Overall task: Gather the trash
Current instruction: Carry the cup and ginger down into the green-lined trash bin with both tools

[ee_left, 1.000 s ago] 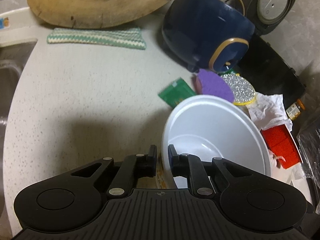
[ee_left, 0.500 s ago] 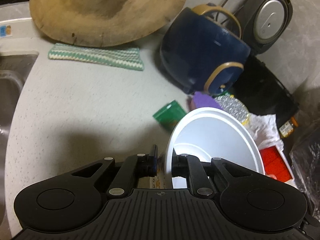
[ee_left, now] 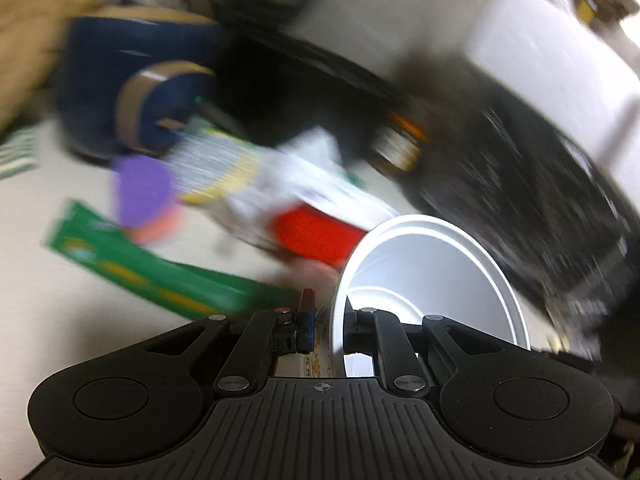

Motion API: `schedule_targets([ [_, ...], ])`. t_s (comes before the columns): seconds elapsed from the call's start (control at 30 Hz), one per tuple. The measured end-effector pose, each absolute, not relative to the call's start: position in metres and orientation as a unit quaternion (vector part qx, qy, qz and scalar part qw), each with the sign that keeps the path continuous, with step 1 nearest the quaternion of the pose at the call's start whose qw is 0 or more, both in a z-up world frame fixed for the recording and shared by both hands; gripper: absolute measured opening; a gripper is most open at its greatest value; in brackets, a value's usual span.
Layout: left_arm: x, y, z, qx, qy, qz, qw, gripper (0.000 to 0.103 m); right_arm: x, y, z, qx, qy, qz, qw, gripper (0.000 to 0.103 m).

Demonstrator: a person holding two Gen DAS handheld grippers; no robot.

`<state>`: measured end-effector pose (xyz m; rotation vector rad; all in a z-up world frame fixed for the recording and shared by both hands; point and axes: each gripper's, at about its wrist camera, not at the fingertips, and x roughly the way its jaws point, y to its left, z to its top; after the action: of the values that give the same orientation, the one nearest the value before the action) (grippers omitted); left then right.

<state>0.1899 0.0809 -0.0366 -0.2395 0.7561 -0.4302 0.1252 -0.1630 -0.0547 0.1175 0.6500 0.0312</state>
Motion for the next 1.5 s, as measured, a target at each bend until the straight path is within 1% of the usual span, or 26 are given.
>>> schedule_targets([
  [0.17, 0.185, 0.001, -0.054, -0.04, 0.395, -0.269, 0.877, 0.014, 0.091, -0.223, -0.078, 0.083, 0.342, -0.065, 0.934, 0.039],
  [0.33, 0.169, -0.071, -0.088, 0.062, 0.411, -0.293, 0.861, 0.014, 0.064, -0.263, -0.106, 0.105, 0.37, -0.115, 0.916, 0.039],
  [0.47, 0.159, -0.104, -0.133, 0.106, 0.447, -0.283, 0.842, 0.014, 0.051, -0.28, -0.128, 0.12, 0.395, -0.127, 0.902, 0.039],
  [0.6, 0.151, -0.119, -0.196, 0.137, 0.495, -0.246, 0.822, 0.013, 0.043, -0.294, -0.152, 0.124, 0.421, -0.118, 0.891, 0.039],
  [0.8, 0.148, -0.11, -0.324, 0.07, 0.623, -0.148, 0.765, 0.013, 0.043, -0.309, -0.207, 0.134, 0.479, -0.084, 0.863, 0.039],
  [0.87, 0.148, -0.109, -0.361, 0.055, 0.643, -0.124, 0.754, 0.013, 0.045, -0.309, -0.229, 0.132, 0.5, -0.071, 0.853, 0.039],
  [0.97, 0.153, -0.119, -0.415, 0.049, 0.641, -0.101, 0.759, 0.014, 0.047, -0.307, -0.261, 0.131, 0.528, -0.061, 0.837, 0.039],
  [1.0, 0.156, -0.119, -0.43, 0.038, 0.64, -0.1, 0.761, 0.016, 0.046, -0.306, -0.268, 0.13, 0.535, -0.06, 0.833, 0.039],
  [1.03, 0.16, -0.118, -0.446, 0.021, 0.641, -0.102, 0.761, 0.021, 0.047, -0.305, -0.275, 0.128, 0.541, -0.059, 0.829, 0.039],
  [1.1, 0.169, -0.118, -0.483, 0.002, 0.651, -0.093, 0.753, 0.028, 0.048, -0.301, -0.29, 0.119, 0.55, -0.053, 0.825, 0.039],
  [1.17, 0.177, -0.117, -0.514, 0.004, 0.673, -0.072, 0.736, 0.03, 0.051, -0.298, -0.302, 0.108, 0.561, -0.047, 0.82, 0.039],
  [1.23, 0.182, -0.112, -0.533, 0.0, 0.679, -0.07, 0.731, 0.033, 0.06, -0.295, -0.313, 0.097, 0.569, -0.042, 0.816, 0.039],
  [1.3, 0.183, -0.109, -0.54, 0.004, 0.675, -0.091, 0.732, 0.034, 0.067, -0.292, -0.321, 0.09, 0.572, -0.036, 0.815, 0.039],
  [1.4, 0.177, -0.101, -0.539, 0.02, 0.671, -0.125, 0.731, 0.034, 0.085, -0.287, -0.336, 0.085, 0.578, -0.022, 0.811, 0.039],
  [1.5, 0.168, -0.083, -0.533, -0.011, 0.679, -0.127, 0.723, 0.034, 0.103, -0.279, -0.354, 0.09, 0.588, -0.004, 0.804, 0.039],
])
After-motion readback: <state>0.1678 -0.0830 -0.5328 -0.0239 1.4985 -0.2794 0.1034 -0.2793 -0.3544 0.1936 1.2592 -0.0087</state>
